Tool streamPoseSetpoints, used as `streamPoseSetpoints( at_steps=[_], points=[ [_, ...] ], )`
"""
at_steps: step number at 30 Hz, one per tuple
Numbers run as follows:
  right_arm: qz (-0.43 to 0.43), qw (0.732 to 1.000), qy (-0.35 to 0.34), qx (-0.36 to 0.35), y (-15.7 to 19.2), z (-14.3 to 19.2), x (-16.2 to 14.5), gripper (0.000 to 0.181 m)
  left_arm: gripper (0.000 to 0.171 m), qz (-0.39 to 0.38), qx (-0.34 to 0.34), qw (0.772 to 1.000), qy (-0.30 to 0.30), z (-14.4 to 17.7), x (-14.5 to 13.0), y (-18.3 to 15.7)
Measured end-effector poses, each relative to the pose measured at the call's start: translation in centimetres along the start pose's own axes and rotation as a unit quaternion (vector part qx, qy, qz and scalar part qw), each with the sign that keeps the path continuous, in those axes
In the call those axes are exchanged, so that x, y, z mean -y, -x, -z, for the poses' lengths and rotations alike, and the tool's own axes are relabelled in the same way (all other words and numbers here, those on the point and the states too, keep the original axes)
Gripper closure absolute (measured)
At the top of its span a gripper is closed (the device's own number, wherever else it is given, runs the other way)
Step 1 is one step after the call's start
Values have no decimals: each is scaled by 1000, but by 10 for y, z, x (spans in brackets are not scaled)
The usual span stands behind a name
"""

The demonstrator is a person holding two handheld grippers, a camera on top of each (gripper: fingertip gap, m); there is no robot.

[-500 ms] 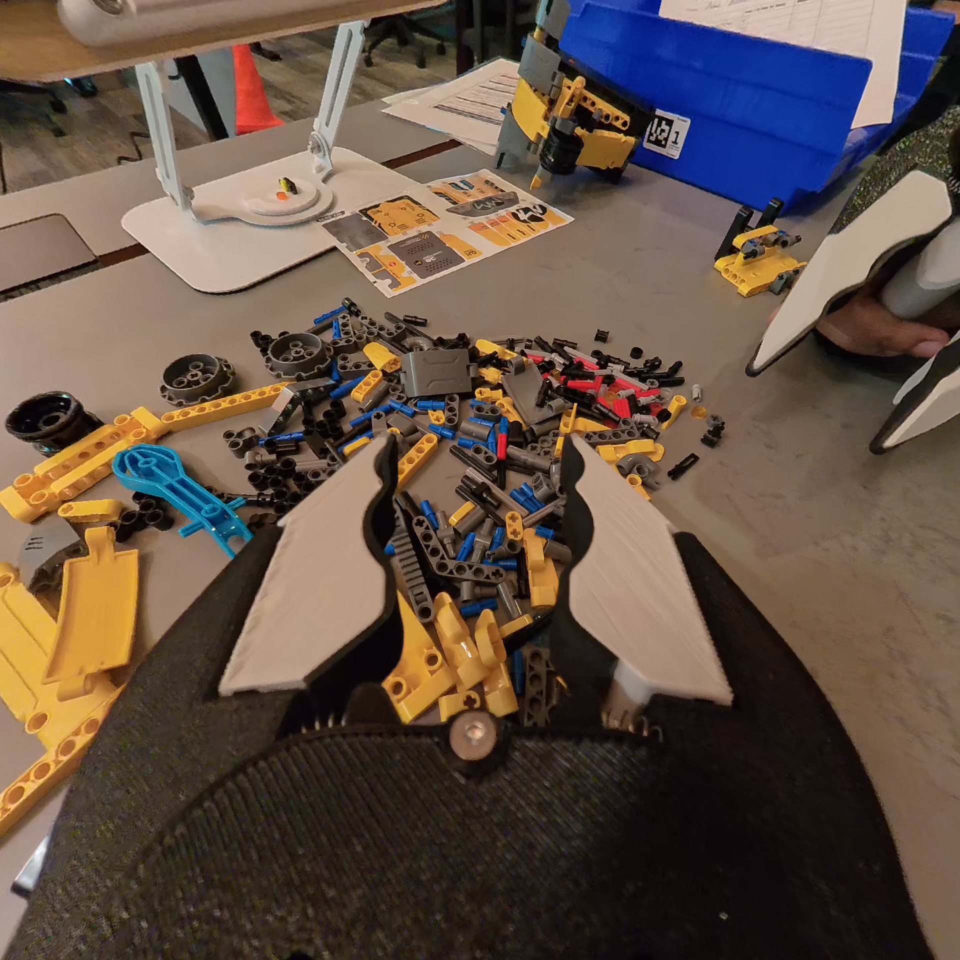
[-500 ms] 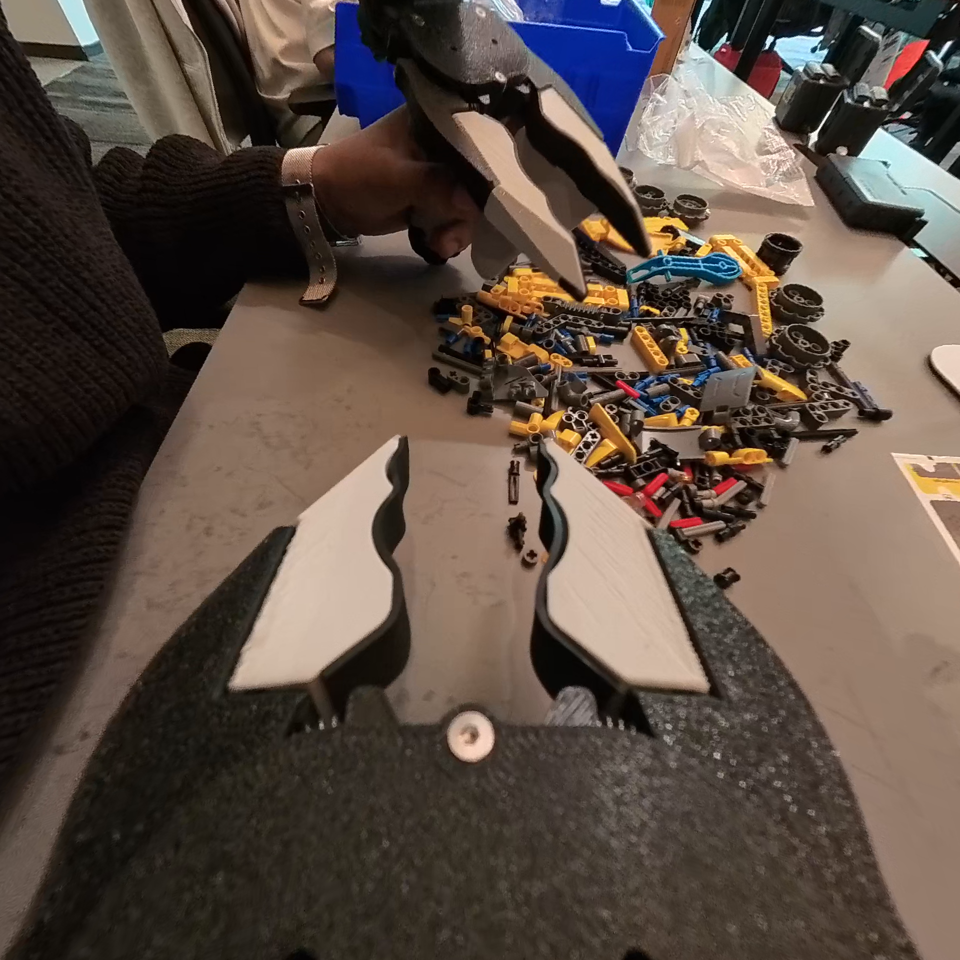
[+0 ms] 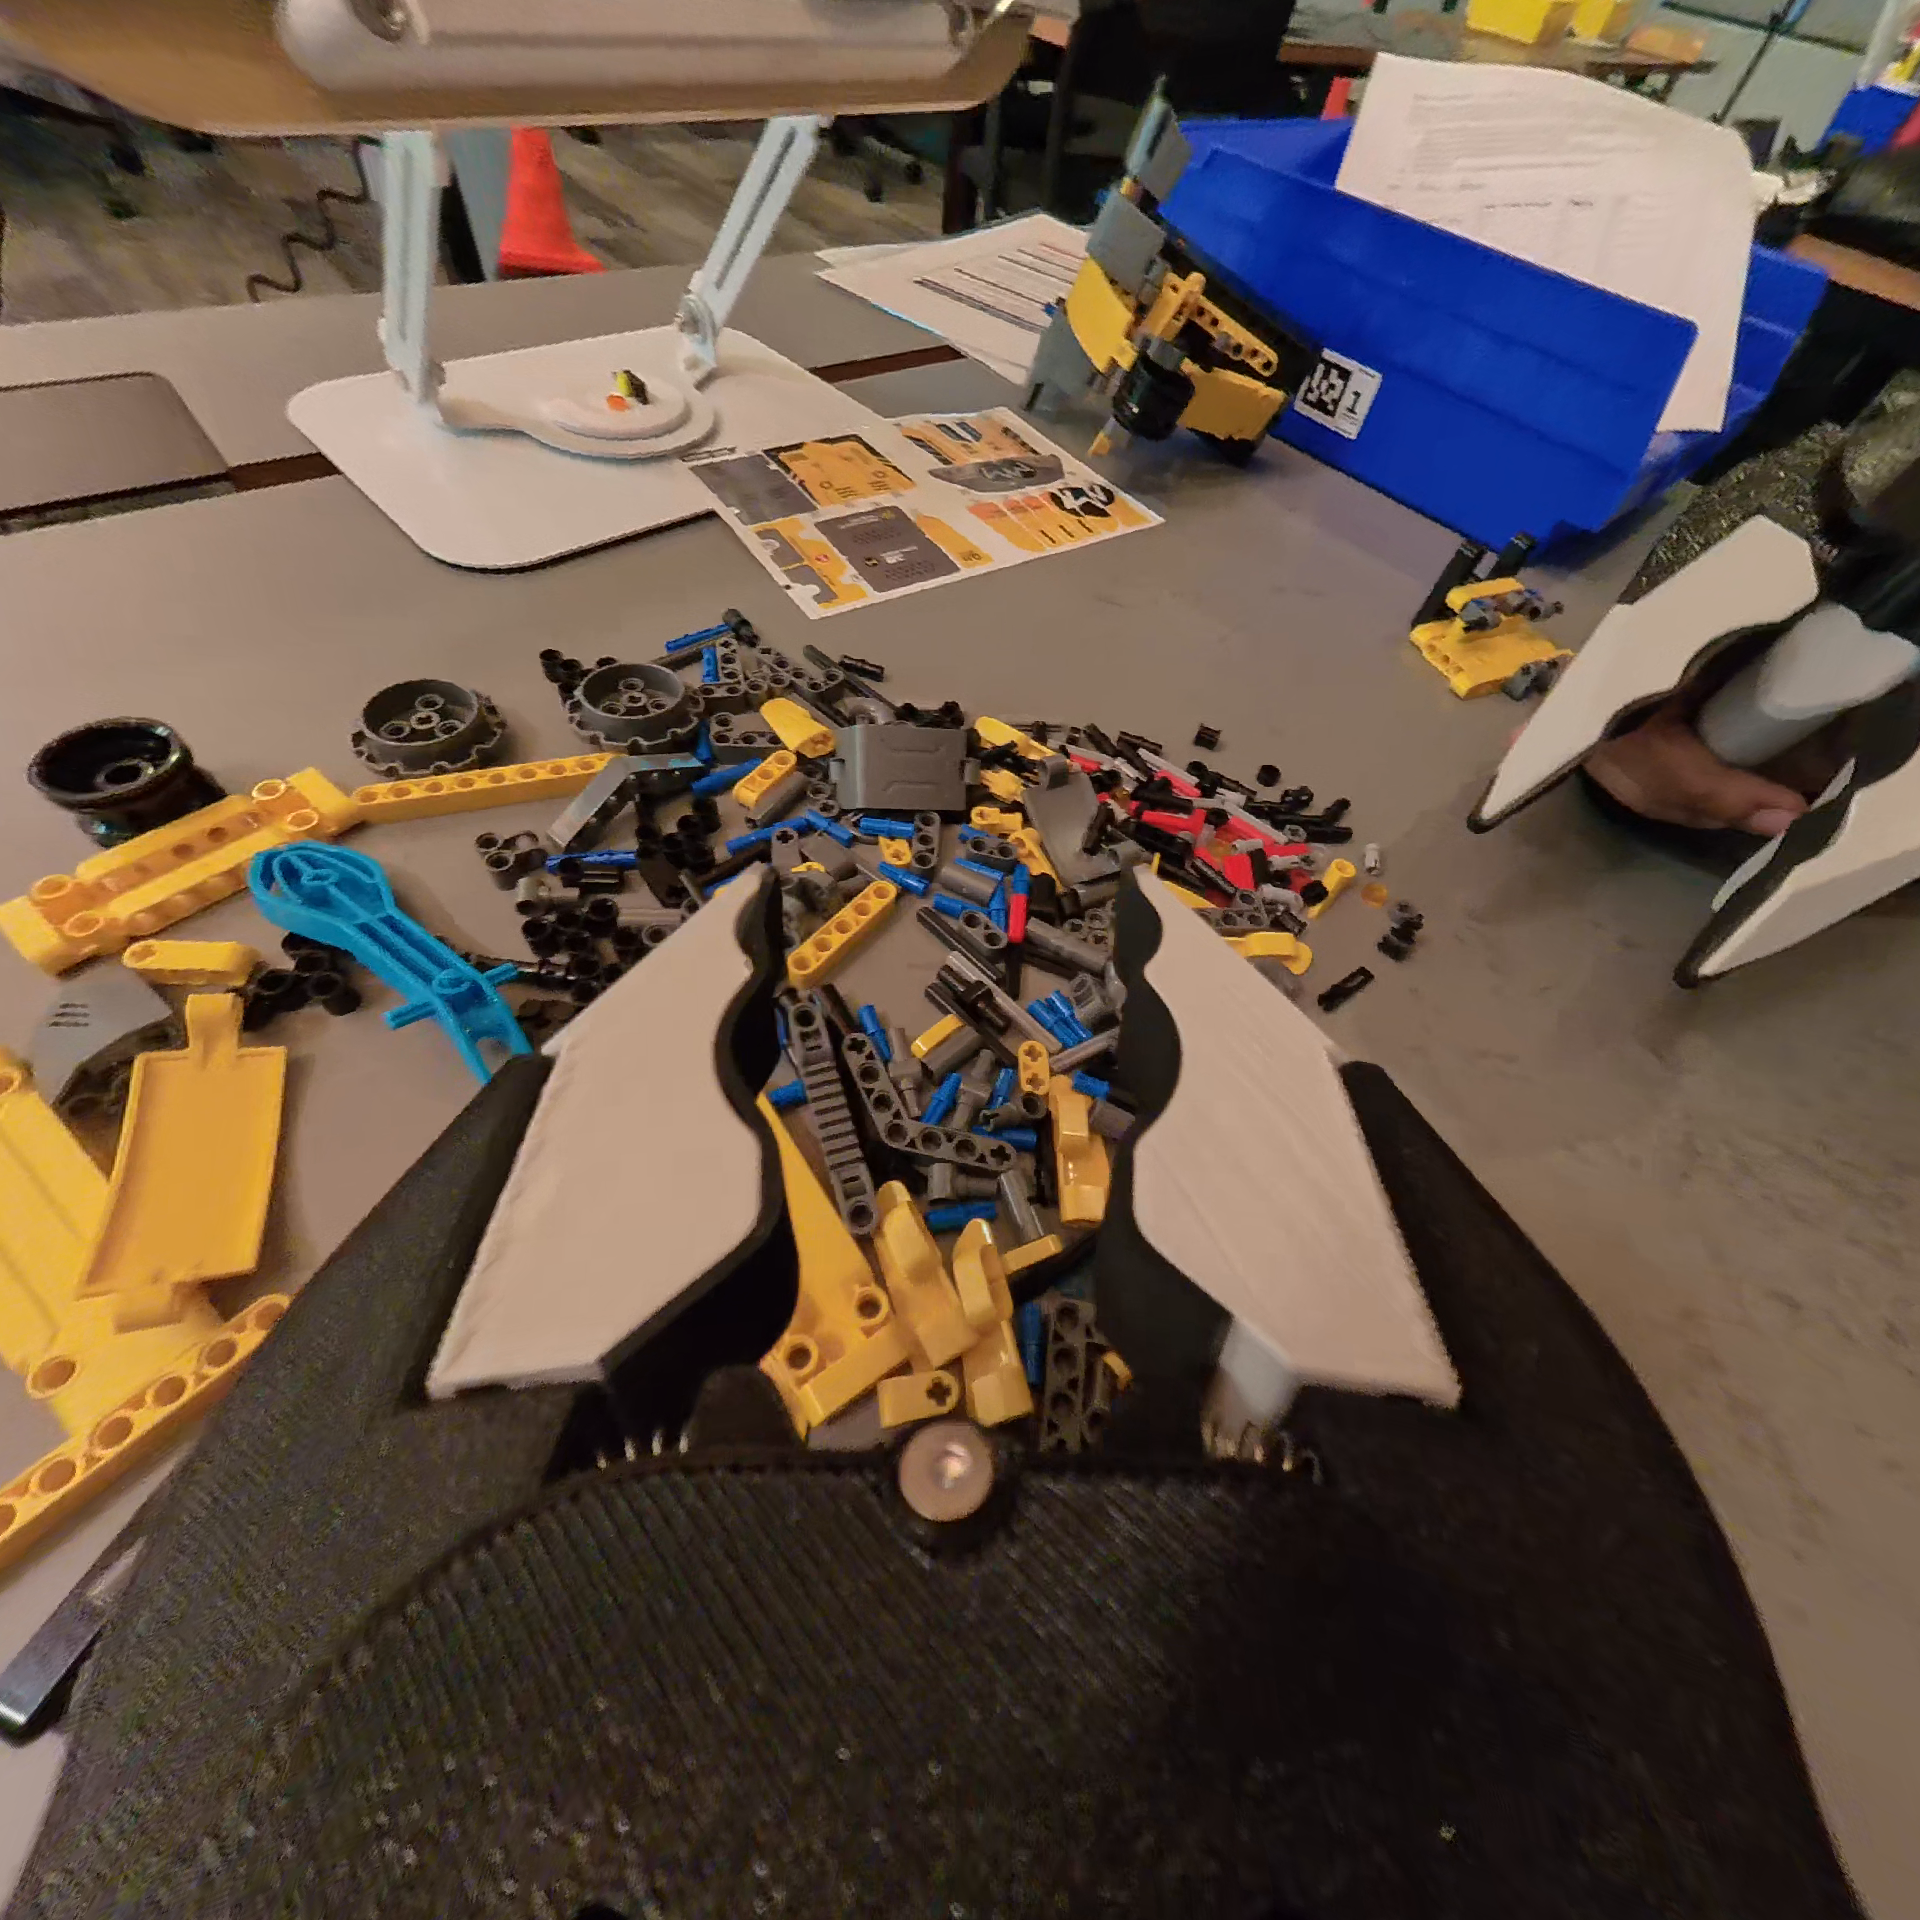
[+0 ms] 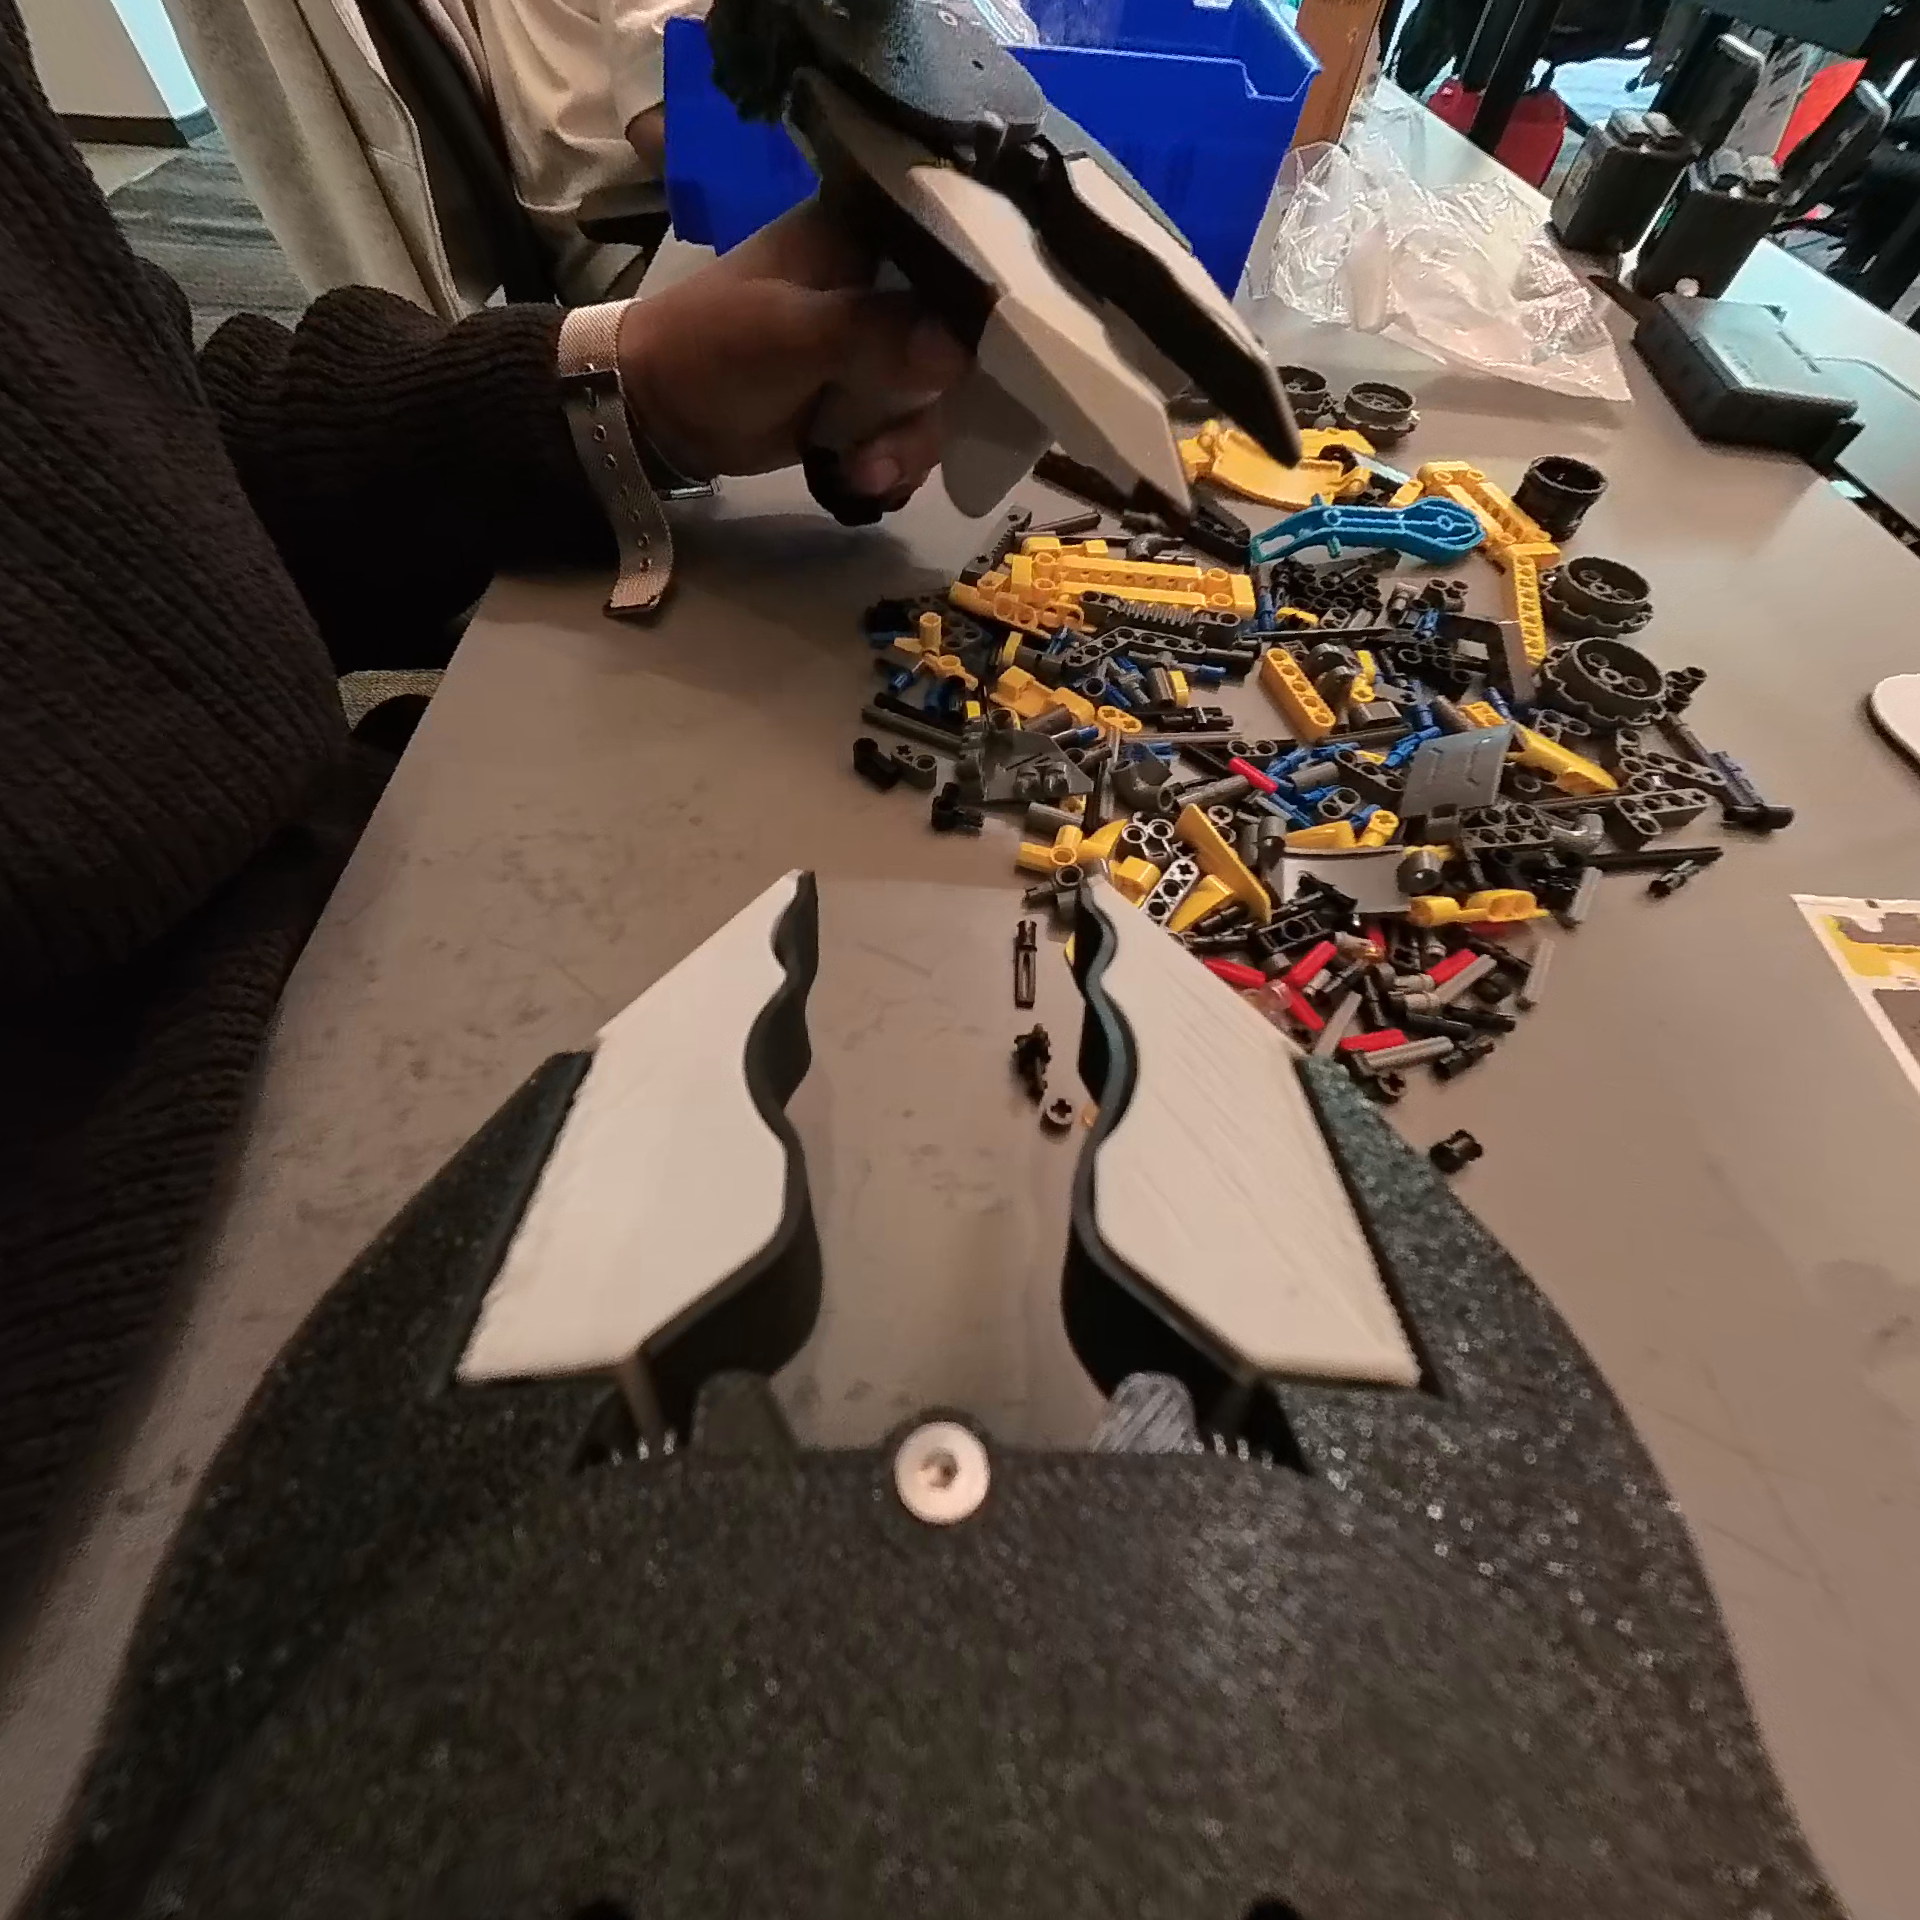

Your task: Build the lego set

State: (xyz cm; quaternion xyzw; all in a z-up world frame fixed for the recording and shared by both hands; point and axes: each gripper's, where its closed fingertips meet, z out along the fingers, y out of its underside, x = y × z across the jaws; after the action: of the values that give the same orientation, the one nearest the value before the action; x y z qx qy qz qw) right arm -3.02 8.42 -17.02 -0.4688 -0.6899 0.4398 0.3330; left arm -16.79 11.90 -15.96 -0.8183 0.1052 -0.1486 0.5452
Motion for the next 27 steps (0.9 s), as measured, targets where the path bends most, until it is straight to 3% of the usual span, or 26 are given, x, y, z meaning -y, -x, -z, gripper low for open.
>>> streamPoseSetpoints(
  at_steps=[7, 13, 16, 19, 20, 22, 24, 27],
  points=[
    [-18, 1000, -6, 5, -3, 1, 1, 136, 110, 4, 4, 1000, -6, 1, 1, 2],
    [-47, 999, -22, 3, -10, 5, 4, 181, 111, -28, 10, 999, 14, -4, -5, -2],
    [-50, 998, -28, 12, -8, 6, 6, 181, 112, -38, 8, 999, 15, -4, -5, -4],
    [-41, 999, -24, 12, -6, 5, 5, 151, 112, -42, 5, 999, 14, -5, -5, -6],
    [-36, 999, -20, 10, -6, 5, 4, 151, 112, -43, 6, 999, 13, -5, -4, -6],
    [-21, 999, -20, 19, 0, 5, 4, 173, 127, -45, -9, 999, 12, -2, -3, -11],
    [-11, 999, -26, 15, 1, 6, 5, 180, 144, -40, -24, 999, -2, 1, 2, -15],
    [-17, 1000, -19, 10, -2, 5, 4, 157, 171, -45, -27, 998, -32, 9, 12, -17]
  ],
)
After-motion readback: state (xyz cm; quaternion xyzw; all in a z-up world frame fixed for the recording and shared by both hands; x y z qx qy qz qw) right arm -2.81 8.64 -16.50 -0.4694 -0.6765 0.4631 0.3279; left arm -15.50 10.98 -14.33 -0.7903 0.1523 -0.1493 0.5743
